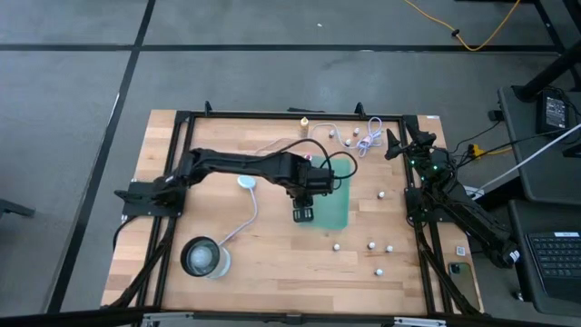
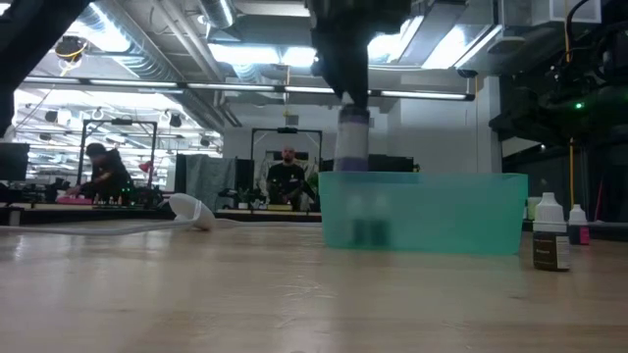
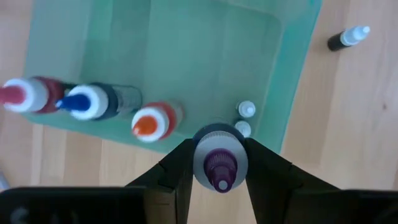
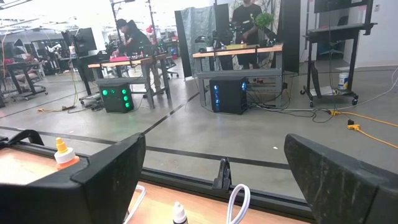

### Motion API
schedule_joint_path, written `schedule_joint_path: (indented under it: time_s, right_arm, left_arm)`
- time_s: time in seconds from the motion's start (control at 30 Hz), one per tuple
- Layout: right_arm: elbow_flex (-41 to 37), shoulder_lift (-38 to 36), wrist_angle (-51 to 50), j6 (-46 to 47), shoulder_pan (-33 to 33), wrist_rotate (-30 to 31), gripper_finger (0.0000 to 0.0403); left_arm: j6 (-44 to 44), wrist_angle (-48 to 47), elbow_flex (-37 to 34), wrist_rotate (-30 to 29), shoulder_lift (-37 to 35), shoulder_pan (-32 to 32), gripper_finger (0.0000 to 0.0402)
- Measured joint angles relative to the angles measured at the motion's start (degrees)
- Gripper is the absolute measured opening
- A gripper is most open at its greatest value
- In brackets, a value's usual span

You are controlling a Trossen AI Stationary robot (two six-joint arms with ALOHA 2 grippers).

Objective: Pick & Place food coloring
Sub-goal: Put the big violet food coloring bottle into the green bin

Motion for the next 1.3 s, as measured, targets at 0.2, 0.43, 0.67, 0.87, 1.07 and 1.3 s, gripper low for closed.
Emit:
schedule_joint_path:
  time_s: [0.2, 0.43, 0.67, 0.87, 1.07, 1.3]
  right_arm:
    - [0.00, 0.01, 0.00, 0.00, 0.01, 0.00, 0.0384]
    - [0.00, 0.02, 0.02, 0.00, -0.01, 0.00, 0.0384]
    - [0.00, 0.00, 0.02, 0.02, 0.01, 0.00, 0.0384]
    - [0.01, 0.00, 0.02, 0.01, 0.00, 0.00, 0.0384]
    - [0.00, 0.00, 0.02, 0.00, -0.01, 0.00, 0.0384]
    - [0.00, 0.00, 0.02, 0.00, 0.00, 0.00, 0.0384]
  left_arm:
    - [0.76, 1.61, 0.00, -0.32, 2.67, 0.10, 0.0114]
    - [1.62, 2.49, -1.08, -1.09, 4.56, 1.09, 0.0114]
    - [2.40, 3.19, -1.15, -2.59, 5.62, 2.24, 0.0114]
    - [2.57, 3.05, -1.08, -3.58, 6.29, 2.97, 0.0114]
    - [3.51, 2.69, -1.07, -4.35, 6.61, 3.06, 0.0114]
    - [3.47, 2.51, -1.07, -4.05, 6.61, 3.04, 0.0178]
